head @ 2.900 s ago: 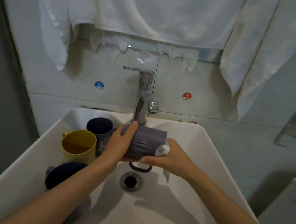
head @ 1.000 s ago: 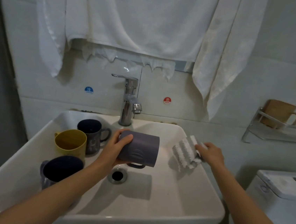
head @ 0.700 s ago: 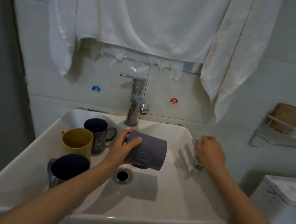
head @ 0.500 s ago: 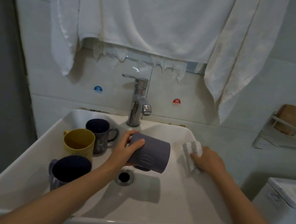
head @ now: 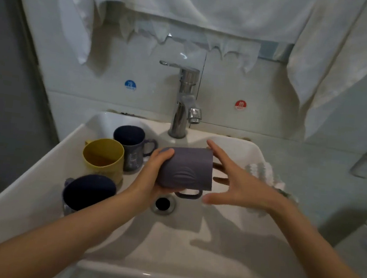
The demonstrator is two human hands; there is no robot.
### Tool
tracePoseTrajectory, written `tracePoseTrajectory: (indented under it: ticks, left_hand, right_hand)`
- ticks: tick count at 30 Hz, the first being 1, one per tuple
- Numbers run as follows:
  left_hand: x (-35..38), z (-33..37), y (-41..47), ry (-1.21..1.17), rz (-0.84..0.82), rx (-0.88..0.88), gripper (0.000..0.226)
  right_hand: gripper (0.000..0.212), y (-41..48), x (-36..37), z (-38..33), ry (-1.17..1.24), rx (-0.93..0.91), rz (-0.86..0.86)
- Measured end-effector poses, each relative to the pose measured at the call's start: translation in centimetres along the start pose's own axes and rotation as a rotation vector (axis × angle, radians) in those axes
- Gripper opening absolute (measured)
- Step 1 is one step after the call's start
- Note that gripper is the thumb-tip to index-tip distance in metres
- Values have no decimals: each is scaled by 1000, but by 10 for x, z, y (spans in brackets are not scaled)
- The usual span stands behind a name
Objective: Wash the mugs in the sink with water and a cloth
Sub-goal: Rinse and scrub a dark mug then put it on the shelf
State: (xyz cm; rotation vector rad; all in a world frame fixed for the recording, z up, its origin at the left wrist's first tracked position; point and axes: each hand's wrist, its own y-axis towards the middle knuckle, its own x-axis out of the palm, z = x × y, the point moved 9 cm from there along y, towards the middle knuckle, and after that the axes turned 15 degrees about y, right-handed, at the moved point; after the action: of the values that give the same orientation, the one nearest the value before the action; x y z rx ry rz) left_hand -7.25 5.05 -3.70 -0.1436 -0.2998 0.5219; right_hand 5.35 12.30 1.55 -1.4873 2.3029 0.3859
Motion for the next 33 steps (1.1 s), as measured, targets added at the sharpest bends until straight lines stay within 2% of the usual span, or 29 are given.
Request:
tracePoseTrajectory:
  ticks: [2, 4, 6, 8, 10, 13, 15, 18, 21, 22, 24, 26, 29, 33]
  left_hand:
    - [-2, -4, 2, -44, 19, -34, 37]
    - [-5, -3, 5, 49, 49, -24, 42]
    - [-11, 4, 8, 332, 114, 58, 54]
    - [-15, 20, 5, 708, 183, 254, 70]
    - [-9, 34, -7, 1018, 194, 455, 76]
    - [19, 40, -24, 1317, 0, 629, 71]
    - [35, 45, -36, 1307, -134, 604, 71]
    - [38, 62, -48, 1173, -160, 400, 85]
    - [38, 84, -60, 1060, -197, 292, 90]
    - [38, 89, -63, 1016, -213, 269, 88]
    - [38, 93, -66, 930, -255, 213, 82]
    - [43, 89, -69, 863, -316, 169, 81]
    - [53, 76, -72, 791, -360, 108, 83]
    - [80, 73, -73, 798, -329, 112, 81]
  right_hand:
    - [102, 9, 0, -2, -23, -118, 81]
    - [95, 16, -4, 1, 19, -142, 117]
    - [90, 16, -9, 6, 30, -131, 152]
    - [87, 13, -15, 8, 1, -98, 227]
    - [88, 8, -18, 6, -44, -44, 290]
    - [84, 3, -19, -9, -36, 8, 336]
    - [76, 0, -17, -26, 12, 63, 331]
    - [66, -11, -17, -56, 137, 165, 323]
    - [84, -23, -15, -79, 259, 291, 264]
    - [85, -30, -15, -80, 338, 347, 261]
    - [63, -44, -19, -79, 566, 395, 304]
    - [48, -60, -26, -75, 668, 387, 362]
    - [62, -82, -26, -75, 621, 356, 369]
    - [73, -93, -32, -77, 591, 329, 429]
